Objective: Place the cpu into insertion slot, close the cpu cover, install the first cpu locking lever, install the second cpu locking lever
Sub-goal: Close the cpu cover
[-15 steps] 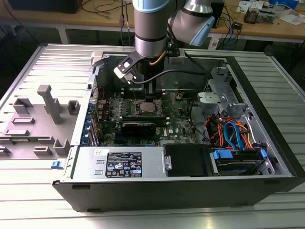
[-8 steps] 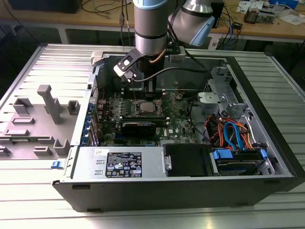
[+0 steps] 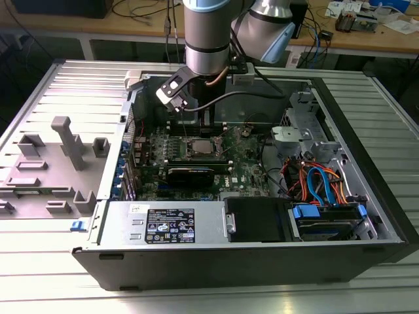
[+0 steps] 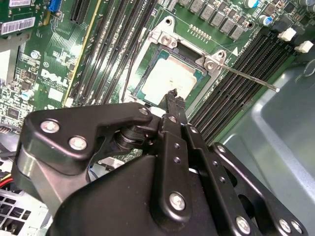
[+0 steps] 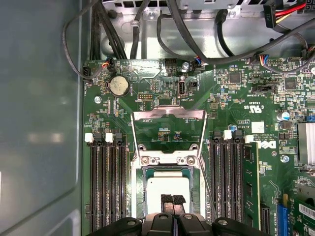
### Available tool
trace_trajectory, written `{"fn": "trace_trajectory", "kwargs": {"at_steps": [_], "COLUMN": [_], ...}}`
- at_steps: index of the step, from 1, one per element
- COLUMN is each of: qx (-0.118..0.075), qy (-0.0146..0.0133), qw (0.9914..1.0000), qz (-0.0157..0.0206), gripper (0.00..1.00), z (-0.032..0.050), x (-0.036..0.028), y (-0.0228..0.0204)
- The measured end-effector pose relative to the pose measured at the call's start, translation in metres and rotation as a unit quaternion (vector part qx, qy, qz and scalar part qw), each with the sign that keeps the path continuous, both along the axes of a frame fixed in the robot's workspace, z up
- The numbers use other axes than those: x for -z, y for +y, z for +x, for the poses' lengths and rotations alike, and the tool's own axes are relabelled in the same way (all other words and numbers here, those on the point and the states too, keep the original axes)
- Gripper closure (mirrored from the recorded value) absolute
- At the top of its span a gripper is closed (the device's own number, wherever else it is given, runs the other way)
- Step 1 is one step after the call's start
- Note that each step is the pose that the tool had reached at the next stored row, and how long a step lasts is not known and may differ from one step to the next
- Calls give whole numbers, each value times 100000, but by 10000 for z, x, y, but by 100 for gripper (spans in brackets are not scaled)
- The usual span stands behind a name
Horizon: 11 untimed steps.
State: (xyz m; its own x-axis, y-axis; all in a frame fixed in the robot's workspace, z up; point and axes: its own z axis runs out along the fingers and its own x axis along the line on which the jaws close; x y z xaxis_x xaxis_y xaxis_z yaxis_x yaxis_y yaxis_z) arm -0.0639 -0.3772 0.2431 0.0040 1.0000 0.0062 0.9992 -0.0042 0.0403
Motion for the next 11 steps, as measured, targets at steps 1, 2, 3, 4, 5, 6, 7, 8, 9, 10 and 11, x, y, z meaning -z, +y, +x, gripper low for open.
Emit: {"fn": "trace_trajectory", "kwargs": {"at_steps": [1,2,3,4,5,6,7,8,9,10,11], "qx": [2,2,1,2,0,0,1,1,2,0,0], "qy": [3,3,5,0,3,0,1,-1,-1,2,-2], "qw": [100000,100000,100000,100000,100000,100000,100000,100000,100000,100000,100000], "qz": [-1,-9,-13,-5,-5,-3,-1,3,-1,-1,3], "gripper": [89,89,89,89,89,89,89,89,89,89,89], "z": [0,0,0,0,0,0,0,0,0,0,0], "x": [-2,-5,-10,-21,-27,-32,-35,-40,-47,-57,-62], "y": [0,0,0,0,0,0,0,0,0,0,0]}}
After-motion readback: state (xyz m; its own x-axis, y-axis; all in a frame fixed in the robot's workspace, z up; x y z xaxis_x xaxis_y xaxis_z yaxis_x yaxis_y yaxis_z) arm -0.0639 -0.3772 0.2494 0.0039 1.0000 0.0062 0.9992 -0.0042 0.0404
